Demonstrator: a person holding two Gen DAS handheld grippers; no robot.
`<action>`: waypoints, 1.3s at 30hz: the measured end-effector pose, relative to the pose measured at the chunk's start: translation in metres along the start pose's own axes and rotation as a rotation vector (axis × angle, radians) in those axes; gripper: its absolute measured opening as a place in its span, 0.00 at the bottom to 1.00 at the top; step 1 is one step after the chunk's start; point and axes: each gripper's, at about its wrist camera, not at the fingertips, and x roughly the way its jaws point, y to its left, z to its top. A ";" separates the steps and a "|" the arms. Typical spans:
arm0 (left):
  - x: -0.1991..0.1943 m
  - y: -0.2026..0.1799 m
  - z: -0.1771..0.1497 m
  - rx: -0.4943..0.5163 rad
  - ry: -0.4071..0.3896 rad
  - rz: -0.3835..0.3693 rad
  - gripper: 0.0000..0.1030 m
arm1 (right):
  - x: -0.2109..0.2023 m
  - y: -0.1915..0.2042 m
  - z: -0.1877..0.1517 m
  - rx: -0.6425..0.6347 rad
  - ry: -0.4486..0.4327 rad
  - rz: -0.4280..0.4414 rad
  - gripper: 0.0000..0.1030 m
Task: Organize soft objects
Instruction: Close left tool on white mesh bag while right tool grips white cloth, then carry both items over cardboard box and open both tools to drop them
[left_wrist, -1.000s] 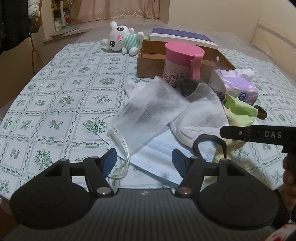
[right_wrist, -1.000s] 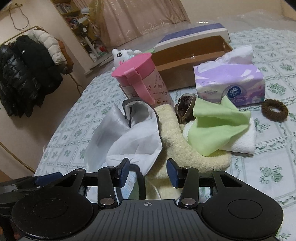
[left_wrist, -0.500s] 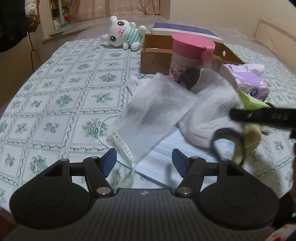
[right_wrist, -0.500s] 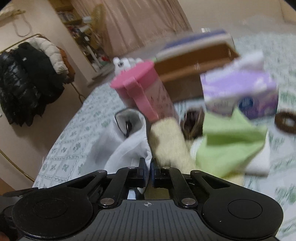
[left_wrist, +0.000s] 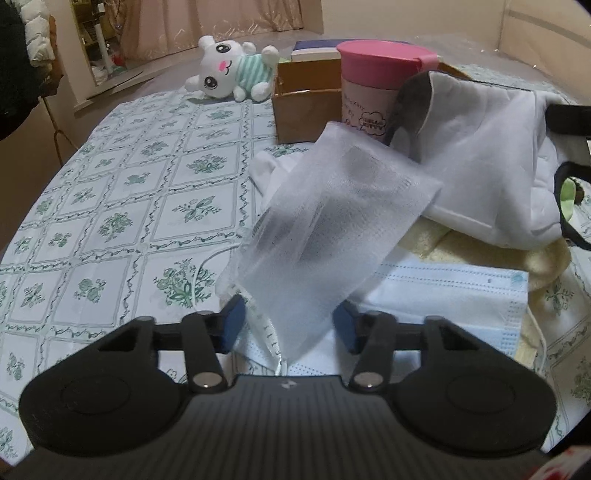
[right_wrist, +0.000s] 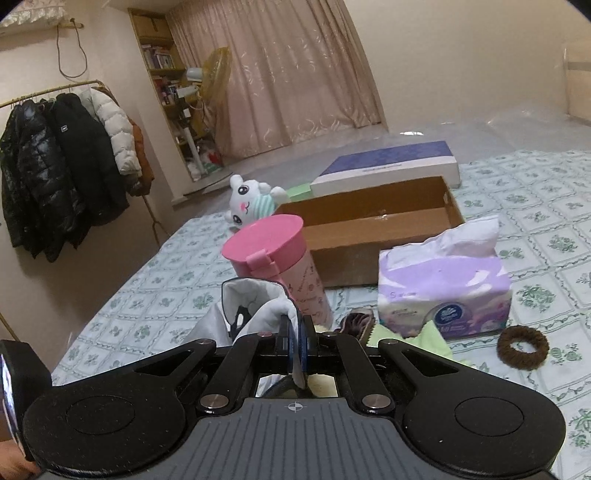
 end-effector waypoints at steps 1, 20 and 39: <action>0.000 0.001 0.000 -0.002 -0.004 -0.005 0.32 | -0.001 -0.001 0.001 0.000 -0.001 -0.001 0.04; -0.082 0.031 0.024 0.136 -0.115 0.091 0.02 | -0.076 0.008 0.040 -0.119 -0.117 -0.007 0.04; -0.072 0.025 0.128 0.207 -0.203 0.050 0.02 | -0.065 -0.046 0.137 -0.156 -0.177 -0.023 0.04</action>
